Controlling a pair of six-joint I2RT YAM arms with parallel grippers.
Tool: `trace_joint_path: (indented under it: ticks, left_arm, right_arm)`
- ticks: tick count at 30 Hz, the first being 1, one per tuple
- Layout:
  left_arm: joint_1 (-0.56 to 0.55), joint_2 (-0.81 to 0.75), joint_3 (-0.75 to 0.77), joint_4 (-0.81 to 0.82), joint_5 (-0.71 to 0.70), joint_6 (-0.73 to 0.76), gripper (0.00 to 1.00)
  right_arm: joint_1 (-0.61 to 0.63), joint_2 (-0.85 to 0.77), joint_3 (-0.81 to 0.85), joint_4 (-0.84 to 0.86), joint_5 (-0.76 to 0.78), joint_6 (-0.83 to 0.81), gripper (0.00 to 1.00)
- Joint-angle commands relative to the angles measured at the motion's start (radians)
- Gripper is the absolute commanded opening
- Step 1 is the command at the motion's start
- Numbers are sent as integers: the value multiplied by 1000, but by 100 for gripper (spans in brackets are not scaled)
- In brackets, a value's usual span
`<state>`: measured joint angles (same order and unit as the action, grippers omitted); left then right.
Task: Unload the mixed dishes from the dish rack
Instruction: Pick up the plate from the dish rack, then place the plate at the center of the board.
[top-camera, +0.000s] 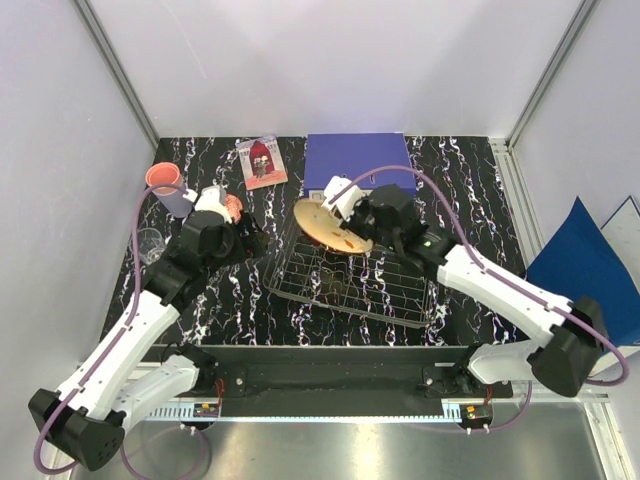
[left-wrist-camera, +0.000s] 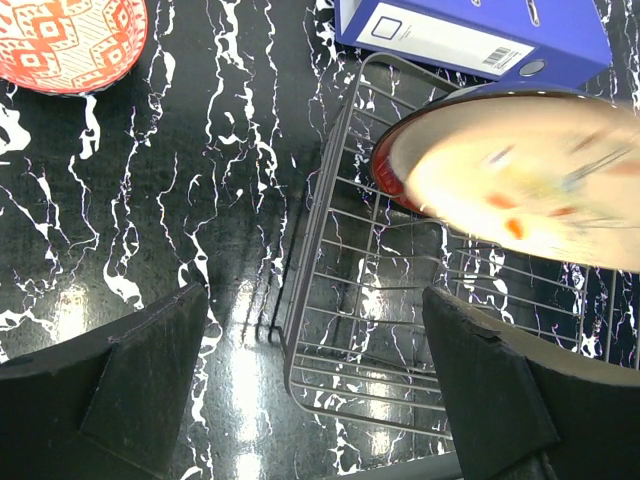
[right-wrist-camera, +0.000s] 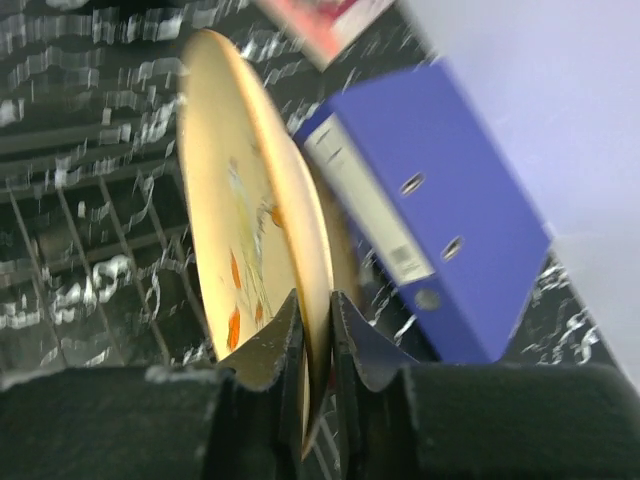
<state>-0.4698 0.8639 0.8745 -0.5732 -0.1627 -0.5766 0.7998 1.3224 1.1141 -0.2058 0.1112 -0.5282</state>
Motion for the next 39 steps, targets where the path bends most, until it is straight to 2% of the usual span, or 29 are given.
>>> trace_joint_path:
  ticks: [1, 11, 18, 31, 36, 39]
  left_arm:
    - [-3, 10, 27, 67, -12, 0, 91]
    - [-3, 27, 33, 78, -18, 1, 90]
    - [-3, 50, 84, 81, -15, -2, 90]
    - [-3, 89, 156, 102, 2, -3, 89]
    - [-3, 98, 196, 128, 8, -23, 87]
    - [-3, 87, 198, 174, 26, -48, 88]
  right_arm:
    - [6, -112, 119, 221, 19, 16, 0]
    - [6, -127, 108, 305, 36, 79, 0]
    - [6, -140, 207, 260, 136, 229, 0]
    - [1, -291, 202, 180, 133, 404, 0]
    - [-36, -305, 279, 86, 176, 637, 0]
    - [-83, -299, 305, 5, 116, 827, 0]
